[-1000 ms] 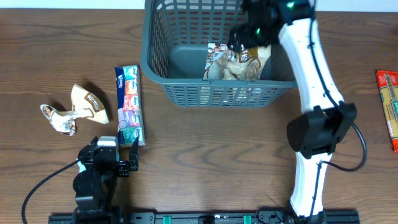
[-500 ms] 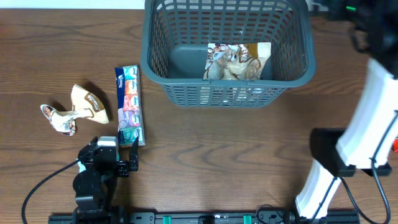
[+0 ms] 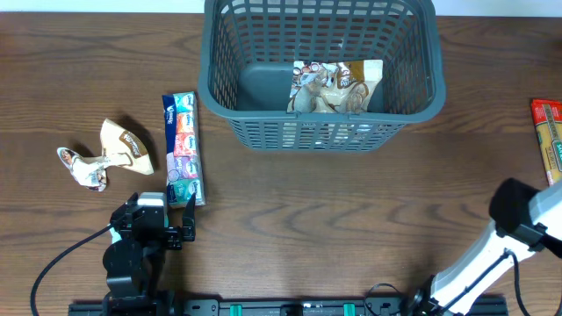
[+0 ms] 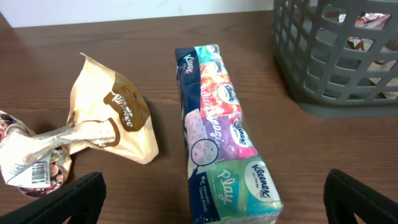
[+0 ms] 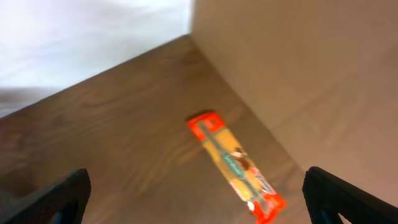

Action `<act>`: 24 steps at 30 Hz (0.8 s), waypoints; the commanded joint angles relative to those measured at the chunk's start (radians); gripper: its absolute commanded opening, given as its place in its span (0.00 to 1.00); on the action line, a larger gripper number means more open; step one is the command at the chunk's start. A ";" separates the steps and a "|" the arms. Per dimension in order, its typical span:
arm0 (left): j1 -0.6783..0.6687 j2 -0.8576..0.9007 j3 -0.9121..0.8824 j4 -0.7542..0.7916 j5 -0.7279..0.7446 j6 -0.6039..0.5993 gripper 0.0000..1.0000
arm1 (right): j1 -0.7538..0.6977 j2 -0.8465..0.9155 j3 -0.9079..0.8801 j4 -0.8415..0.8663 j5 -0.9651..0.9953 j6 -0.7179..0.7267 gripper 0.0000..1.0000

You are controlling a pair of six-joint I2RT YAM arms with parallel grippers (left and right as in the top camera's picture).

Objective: Pack container
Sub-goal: 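Lower the right gripper to the spaghetti packet and grasp it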

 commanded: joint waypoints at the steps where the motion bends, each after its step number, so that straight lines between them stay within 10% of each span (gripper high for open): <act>1: 0.006 -0.007 -0.014 -0.016 0.007 -0.013 0.99 | -0.073 0.006 -0.002 -0.005 0.016 0.035 0.99; 15: 0.006 -0.007 -0.014 -0.016 0.008 -0.013 0.99 | -0.307 0.049 -0.333 0.002 0.066 0.746 0.99; 24: 0.006 -0.007 -0.014 -0.016 0.008 -0.013 0.99 | -0.329 0.050 -0.601 0.011 0.034 0.623 0.99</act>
